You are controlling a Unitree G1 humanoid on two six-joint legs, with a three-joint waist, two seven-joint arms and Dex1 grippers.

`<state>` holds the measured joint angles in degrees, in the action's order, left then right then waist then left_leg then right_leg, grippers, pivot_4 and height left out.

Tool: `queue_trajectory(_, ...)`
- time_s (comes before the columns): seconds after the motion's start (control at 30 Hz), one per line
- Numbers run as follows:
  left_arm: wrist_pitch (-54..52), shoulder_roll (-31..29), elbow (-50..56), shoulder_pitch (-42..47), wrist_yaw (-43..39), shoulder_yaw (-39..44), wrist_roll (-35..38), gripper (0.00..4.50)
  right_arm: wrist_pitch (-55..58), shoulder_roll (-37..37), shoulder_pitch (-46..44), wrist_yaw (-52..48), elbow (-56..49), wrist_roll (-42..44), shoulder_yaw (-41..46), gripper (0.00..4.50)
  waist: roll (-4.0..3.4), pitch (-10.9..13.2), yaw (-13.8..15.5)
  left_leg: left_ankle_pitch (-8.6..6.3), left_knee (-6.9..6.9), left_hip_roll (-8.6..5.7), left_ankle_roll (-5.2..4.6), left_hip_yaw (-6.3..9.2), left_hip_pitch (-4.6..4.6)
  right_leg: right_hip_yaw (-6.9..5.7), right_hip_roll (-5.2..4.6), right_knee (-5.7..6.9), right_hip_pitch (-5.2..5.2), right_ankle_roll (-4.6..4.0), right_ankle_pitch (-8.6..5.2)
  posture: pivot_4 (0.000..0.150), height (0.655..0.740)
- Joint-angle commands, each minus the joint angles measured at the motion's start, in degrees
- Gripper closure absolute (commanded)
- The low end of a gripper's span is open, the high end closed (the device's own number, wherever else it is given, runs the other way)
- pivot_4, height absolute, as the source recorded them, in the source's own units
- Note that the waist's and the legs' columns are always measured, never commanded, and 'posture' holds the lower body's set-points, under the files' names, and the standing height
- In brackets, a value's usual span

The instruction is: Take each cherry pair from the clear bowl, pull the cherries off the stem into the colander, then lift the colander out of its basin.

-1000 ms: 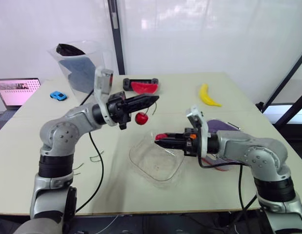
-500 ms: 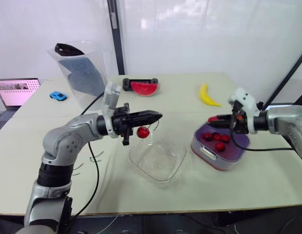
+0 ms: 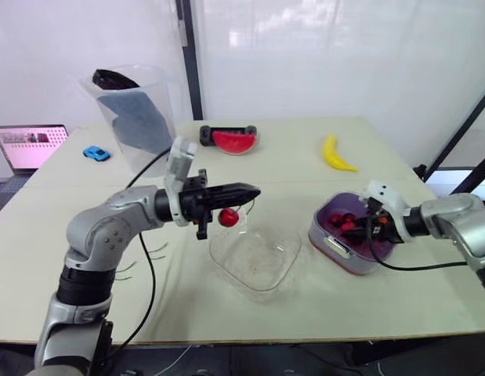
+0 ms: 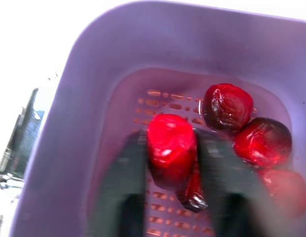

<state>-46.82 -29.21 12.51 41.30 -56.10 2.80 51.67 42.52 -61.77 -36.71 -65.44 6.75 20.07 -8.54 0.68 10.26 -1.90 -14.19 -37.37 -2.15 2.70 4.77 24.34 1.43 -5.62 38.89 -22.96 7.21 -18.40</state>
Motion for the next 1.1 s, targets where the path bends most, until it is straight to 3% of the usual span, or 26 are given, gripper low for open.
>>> queue_trajectory(0.03,0.7,-0.3,1.6,1.5,-0.5,0.0,0.2,4.50,0.6,-3.0,0.4,-2.3,-3.2,1.1,4.2,0.83,0.00,0.0,0.1,0.00,0.00,0.00,0.00,0.00,0.00,0.00,0.00,0.00,0.00,0.00,0.00,0.150,0.7400)
queue_trajectory(0.1,0.4,-0.2,1.5,1.7,-0.6,-0.2,0.3,4.50,3.0,-5.0,0.7,-4.7,-5.2,4.5,7.8,0.04,-0.01,0.0,0.2,0.00,0.00,0.00,-0.01,0.00,0.00,-0.01,0.00,0.00,0.01,0.00,0.00,0.150,0.7400)
queue_trajectory(0.23,0.5,0.2,1.2,1.8,-0.5,-0.1,0.6,4.50,8.8,-6.0,-0.5,-6.7,-8.7,11.6,14.3,0.04,-0.04,0.0,0.6,-0.01,0.00,0.00,-0.02,-0.02,0.00,0.00,0.01,0.00,0.01,0.00,0.00,0.150,0.7400)
queue_trajectory(0.33,0.5,2.6,0.8,1.9,0.5,-0.4,1.4,4.50,22.0,0.6,-2.8,-5.7,-15.8,29.2,22.0,0.04,-0.04,0.0,0.5,-0.02,0.00,0.04,-0.03,-0.03,-0.05,0.01,0.04,-0.01,0.05,0.00,0.00,0.150,0.7400)
queue_trajectory(0.47,0.7,4.7,0.6,2.2,0.9,-1.2,0.8,4.50,26.8,10.7,-1.9,3.3,-21.7,37.6,24.4,0.04,0.01,0.0,1.0,-0.03,-0.03,0.04,-0.05,0.08,-0.09,-0.09,0.05,-0.18,0.26,0.00,0.00,0.150,0.7400)
queue_trajectory(0.8,1.1,6.4,1.0,1.1,0.8,-2.2,0.4,4.50,26.8,32.4,1.9,24.8,-29.1,46.2,21.6,0.04,0.01,0.0,0.9,-0.01,-0.07,0.01,-0.03,0.09,-0.07,-0.09,0.02,-0.22,0.25,0.00,0.00,0.150,0.7400)
queue_trajectory(1.1,1.2,6.5,1.2,0.1,0.5,-2.1,0.4,4.50,25.2,38.4,2.7,33.0,-29.8,49.5,18.1,0.04,-0.01,0.0,0.7,-0.03,-0.06,0.00,-0.05,0.09,-0.09,-0.09,0.03,-0.21,0.25,0.00,0.00,0.150,0.7400)
